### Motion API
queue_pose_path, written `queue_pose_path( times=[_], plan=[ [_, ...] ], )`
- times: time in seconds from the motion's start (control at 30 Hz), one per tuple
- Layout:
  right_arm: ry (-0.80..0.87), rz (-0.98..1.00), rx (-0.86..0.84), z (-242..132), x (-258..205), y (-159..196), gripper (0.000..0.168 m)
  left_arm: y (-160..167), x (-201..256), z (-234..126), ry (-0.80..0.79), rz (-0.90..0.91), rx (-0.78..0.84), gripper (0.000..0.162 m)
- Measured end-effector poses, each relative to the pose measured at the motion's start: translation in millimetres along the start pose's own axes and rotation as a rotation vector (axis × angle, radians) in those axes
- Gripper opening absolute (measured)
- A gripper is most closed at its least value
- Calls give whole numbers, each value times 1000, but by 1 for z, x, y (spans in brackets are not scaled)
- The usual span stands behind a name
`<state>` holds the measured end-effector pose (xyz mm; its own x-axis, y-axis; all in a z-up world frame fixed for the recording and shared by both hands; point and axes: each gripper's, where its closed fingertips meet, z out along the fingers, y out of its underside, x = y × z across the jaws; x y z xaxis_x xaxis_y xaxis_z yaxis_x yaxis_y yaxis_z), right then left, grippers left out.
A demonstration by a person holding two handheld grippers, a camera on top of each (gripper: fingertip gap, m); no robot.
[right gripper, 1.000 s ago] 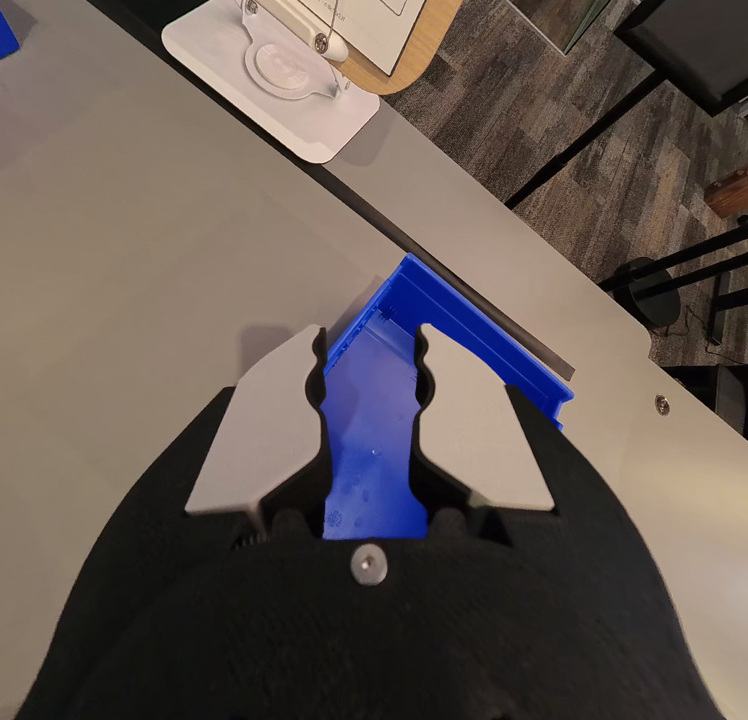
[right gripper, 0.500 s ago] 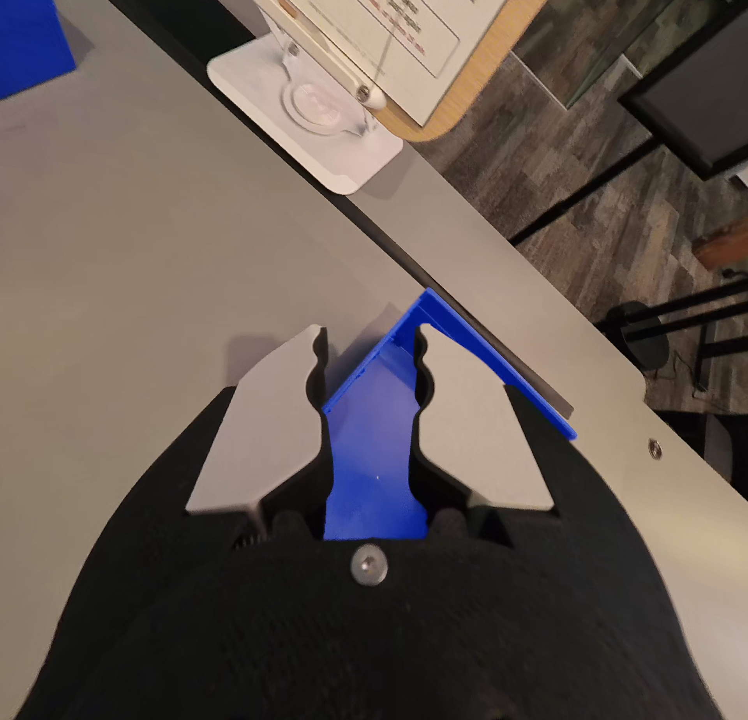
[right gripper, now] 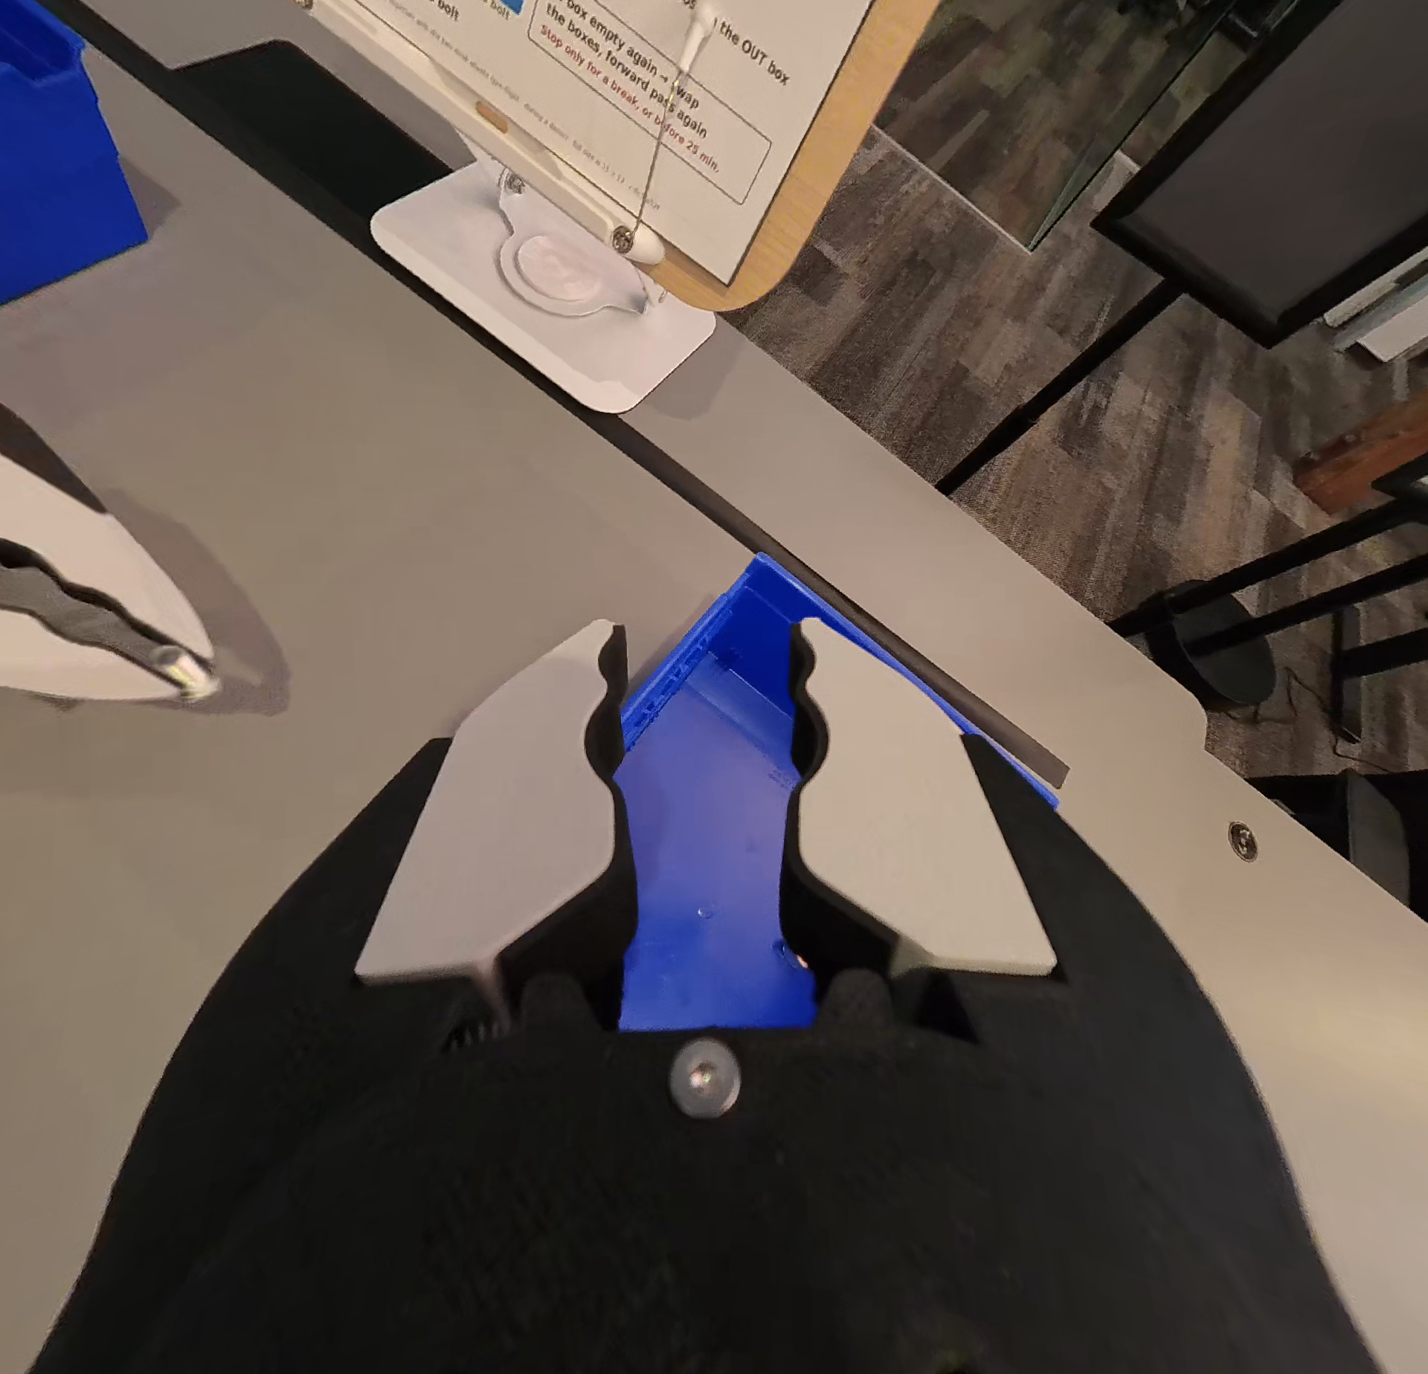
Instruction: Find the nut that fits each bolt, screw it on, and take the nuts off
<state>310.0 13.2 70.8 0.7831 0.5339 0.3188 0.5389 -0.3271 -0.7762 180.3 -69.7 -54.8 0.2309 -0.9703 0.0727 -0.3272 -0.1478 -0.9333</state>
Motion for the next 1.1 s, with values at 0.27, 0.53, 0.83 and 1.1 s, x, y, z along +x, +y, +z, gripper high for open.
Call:
queue_pose_path(
  times=[0.27,0.53,0.83,1.1],
  plan=[
    [-13,-8,-17,3,-2,3,41,44,-10,27,19,51,-164,9],
    [-6,-13,-38,6,0,6,41,62,-14,29,4,87,-280,9],
    [-3,-13,-43,5,1,7,41,77,-11,33,25,71,-354,9],
    [-4,-22,-45,5,0,7,41,82,-11,31,19,86,-388,10]
  ],
)
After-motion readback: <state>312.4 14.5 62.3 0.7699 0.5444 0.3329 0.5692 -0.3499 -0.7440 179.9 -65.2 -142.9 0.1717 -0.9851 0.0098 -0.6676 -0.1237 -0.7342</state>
